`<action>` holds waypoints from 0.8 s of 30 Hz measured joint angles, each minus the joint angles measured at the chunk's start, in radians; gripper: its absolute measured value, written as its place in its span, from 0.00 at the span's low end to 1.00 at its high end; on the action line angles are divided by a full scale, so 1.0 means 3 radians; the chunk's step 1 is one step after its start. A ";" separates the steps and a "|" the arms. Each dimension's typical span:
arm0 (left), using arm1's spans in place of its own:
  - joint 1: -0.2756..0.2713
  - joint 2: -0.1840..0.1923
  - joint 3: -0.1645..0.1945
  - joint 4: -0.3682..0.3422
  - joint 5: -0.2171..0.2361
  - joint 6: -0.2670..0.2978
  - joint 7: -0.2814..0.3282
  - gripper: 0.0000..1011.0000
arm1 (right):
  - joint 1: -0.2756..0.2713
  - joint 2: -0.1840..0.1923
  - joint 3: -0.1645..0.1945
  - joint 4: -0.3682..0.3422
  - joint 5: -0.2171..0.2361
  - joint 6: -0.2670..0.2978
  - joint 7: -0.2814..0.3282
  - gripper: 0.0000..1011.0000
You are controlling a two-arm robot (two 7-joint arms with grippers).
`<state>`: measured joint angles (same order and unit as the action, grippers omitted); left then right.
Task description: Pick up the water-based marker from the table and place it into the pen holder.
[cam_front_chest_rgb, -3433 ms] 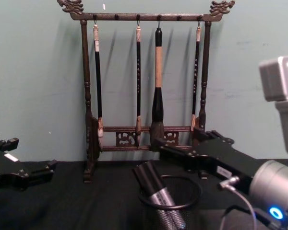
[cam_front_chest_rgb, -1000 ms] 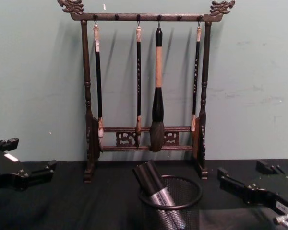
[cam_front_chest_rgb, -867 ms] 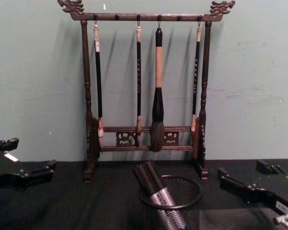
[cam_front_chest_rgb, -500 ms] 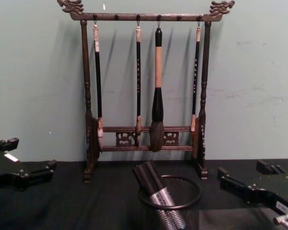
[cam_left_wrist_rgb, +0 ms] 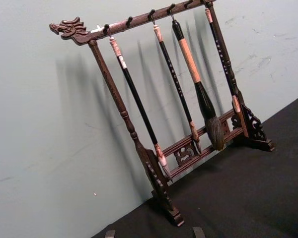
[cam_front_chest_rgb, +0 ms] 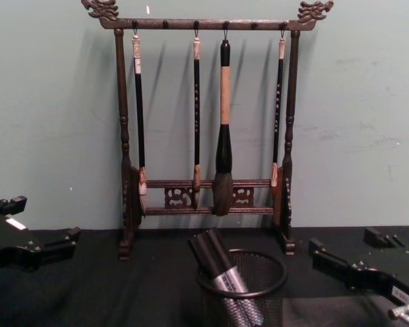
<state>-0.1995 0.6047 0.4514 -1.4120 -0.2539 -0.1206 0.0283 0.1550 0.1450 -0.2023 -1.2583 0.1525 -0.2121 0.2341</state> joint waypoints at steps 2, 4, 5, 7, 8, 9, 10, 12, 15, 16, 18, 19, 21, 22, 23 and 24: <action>0.0000 0.0000 0.0000 0.0000 0.0000 0.0000 0.0000 1.00 | 0.0000 0.0000 0.0000 0.0000 0.0000 0.0000 0.0000 0.99; 0.0000 0.0000 0.0000 0.0000 0.0000 0.0000 0.0000 1.00 | 0.0000 0.0000 0.0000 0.0000 0.0000 0.0000 0.0000 0.99; 0.0000 0.0000 0.0000 0.0000 0.0000 0.0000 0.0000 1.00 | 0.0000 0.0000 0.0000 0.0000 0.0000 0.0000 0.0000 0.99; 0.0000 0.0000 0.0000 0.0000 0.0000 0.0000 0.0000 1.00 | 0.0000 0.0000 0.0000 0.0000 0.0000 0.0000 0.0000 0.99; 0.0000 0.0000 0.0000 0.0000 0.0000 0.0000 0.0000 1.00 | 0.0000 0.0000 0.0000 0.0000 0.0000 0.0000 0.0000 0.99; 0.0000 0.0000 0.0000 0.0000 0.0000 0.0000 0.0000 1.00 | 0.0000 0.0000 0.0000 0.0000 0.0000 0.0000 0.0000 0.99; 0.0000 0.0000 0.0000 0.0000 0.0000 0.0000 0.0000 1.00 | 0.0000 0.0000 0.0000 0.0000 0.0000 0.0000 0.0000 0.99; 0.0000 0.0000 0.0000 0.0000 0.0000 0.0000 0.0000 1.00 | 0.0000 0.0000 0.0000 0.0000 0.0000 0.0000 0.0000 0.99; 0.0000 0.0000 0.0000 0.0000 0.0000 0.0000 0.0000 1.00 | 0.0000 0.0000 0.0000 0.0000 0.0000 0.0000 0.0000 0.99; 0.0000 0.0000 0.0000 0.0000 0.0000 0.0000 0.0000 1.00 | 0.0000 0.0000 0.0000 0.0000 0.0000 0.0000 0.0000 0.99; 0.0000 0.0000 0.0000 0.0000 0.0000 0.0000 0.0000 1.00 | 0.0000 0.0000 0.0000 0.0000 0.0000 0.0000 0.0000 0.99; 0.0000 0.0000 0.0000 0.0000 0.0000 0.0000 0.0000 1.00 | 0.0000 0.0000 0.0000 0.0000 0.0000 -0.0001 0.0000 0.99; 0.0000 0.0000 0.0000 0.0000 0.0000 0.0000 0.0000 1.00 | 0.0000 0.0000 0.0000 0.0000 0.0000 -0.0001 0.0000 0.99; 0.0000 0.0000 0.0000 0.0000 0.0000 0.0000 0.0000 1.00 | 0.0000 0.0000 0.0000 0.0000 0.0000 -0.0001 0.0000 0.99; 0.0000 0.0000 0.0000 0.0000 0.0000 0.0000 0.0000 1.00 | 0.0000 0.0000 0.0000 0.0000 0.0000 0.0000 0.0000 0.99; 0.0000 0.0000 0.0000 0.0000 0.0000 0.0000 0.0000 1.00 | 0.0000 0.0000 0.0000 0.0000 0.0000 0.0000 0.0000 0.99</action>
<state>-0.1995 0.6047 0.4514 -1.4120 -0.2539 -0.1205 0.0283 0.1550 0.1450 -0.2023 -1.2583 0.1525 -0.2122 0.2341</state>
